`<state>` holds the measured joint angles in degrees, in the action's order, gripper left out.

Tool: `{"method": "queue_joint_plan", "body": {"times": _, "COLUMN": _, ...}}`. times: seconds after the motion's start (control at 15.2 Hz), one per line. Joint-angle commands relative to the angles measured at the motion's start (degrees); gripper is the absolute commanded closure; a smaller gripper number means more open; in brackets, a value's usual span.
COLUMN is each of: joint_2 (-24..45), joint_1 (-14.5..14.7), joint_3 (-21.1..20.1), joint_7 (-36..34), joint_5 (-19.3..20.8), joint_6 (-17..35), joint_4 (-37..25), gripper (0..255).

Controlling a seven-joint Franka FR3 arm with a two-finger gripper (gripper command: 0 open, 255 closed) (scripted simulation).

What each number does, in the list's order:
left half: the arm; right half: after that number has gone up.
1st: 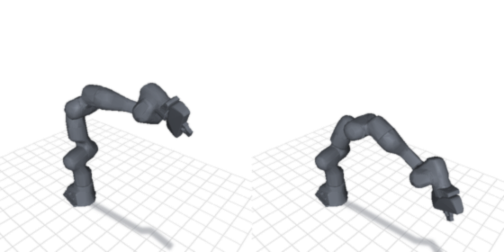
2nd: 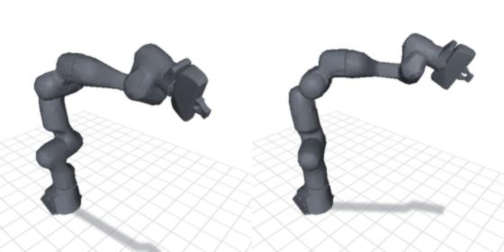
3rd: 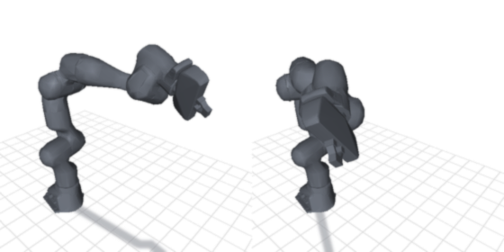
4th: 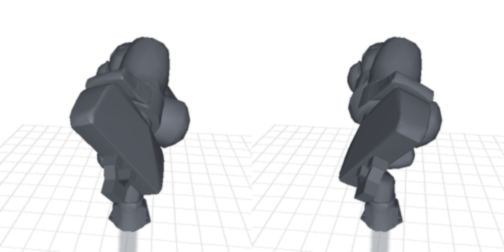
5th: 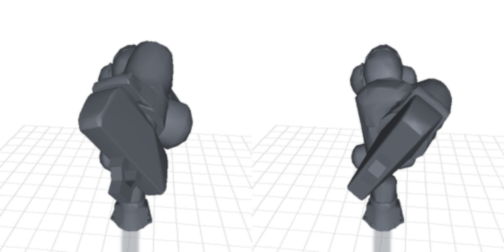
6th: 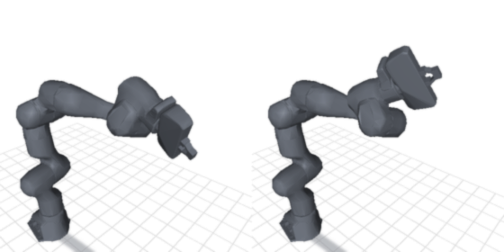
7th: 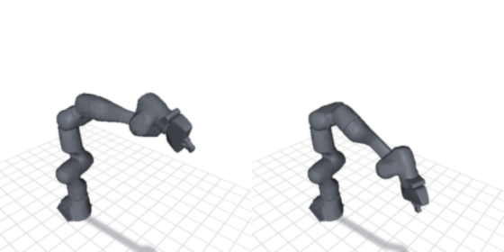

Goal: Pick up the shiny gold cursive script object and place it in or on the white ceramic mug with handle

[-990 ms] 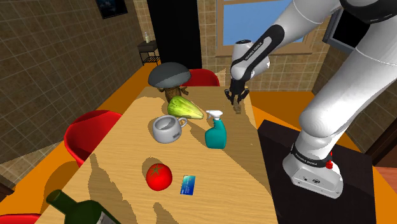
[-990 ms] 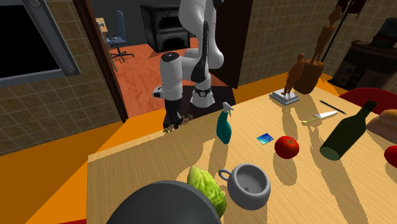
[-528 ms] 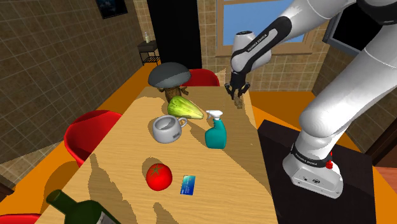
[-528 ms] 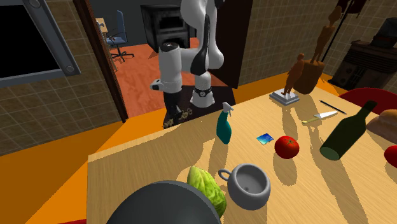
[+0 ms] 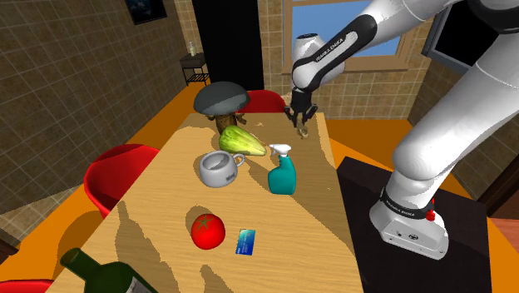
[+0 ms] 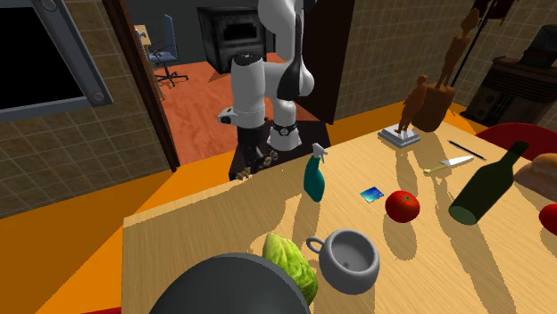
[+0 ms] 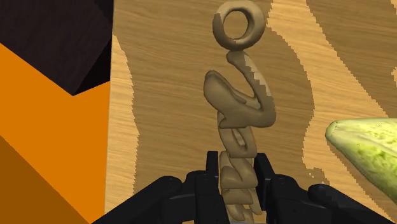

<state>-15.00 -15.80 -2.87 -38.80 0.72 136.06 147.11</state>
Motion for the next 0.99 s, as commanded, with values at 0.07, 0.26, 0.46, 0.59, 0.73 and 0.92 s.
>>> {"method": "queue_joint_plan", "body": {"times": 0.07, "joint_2": 3.0, "joint_1": 1.5, "joint_3": -2.6, "joint_7": -4.1, "joint_5": -0.2, "joint_6": -0.2, "joint_4": -3.2, "gripper": 255}}
{"method": "queue_joint_plan", "body": {"times": 0.26, "joint_2": 6.6, "joint_1": 3.0, "joint_3": -5.1, "joint_7": -8.4, "joint_5": 0.2, "joint_6": -0.8, "joint_4": -7.3, "gripper": 255}}
{"method": "queue_joint_plan", "body": {"times": 0.46, "joint_2": 10.6, "joint_1": 4.5, "joint_3": -7.4, "joint_7": -12.7, "joint_5": 1.0, "joint_6": -1.6, "joint_4": -11.9, "gripper": 255}}
{"method": "queue_joint_plan", "body": {"times": 0.59, "joint_2": 13.4, "joint_1": 5.4, "joint_3": -8.7, "joint_7": -15.5, "joint_5": 1.8, "joint_6": -2.3, "joint_4": -15.3, "gripper": 255}}
{"method": "queue_joint_plan", "body": {"times": 0.73, "joint_2": 16.3, "joint_1": 6.5, "joint_3": -9.8, "joint_7": -18.3, "joint_5": 2.8, "joint_6": -3.2, "joint_4": -18.9, "gripper": 255}}
{"method": "queue_joint_plan", "body": {"times": 0.92, "joint_2": 20.9, "joint_1": 8.3, "joint_3": -11.2, "joint_7": -22.3, "joint_5": 4.5, "joint_6": -4.8, "joint_4": -24.8, "gripper": 255}}
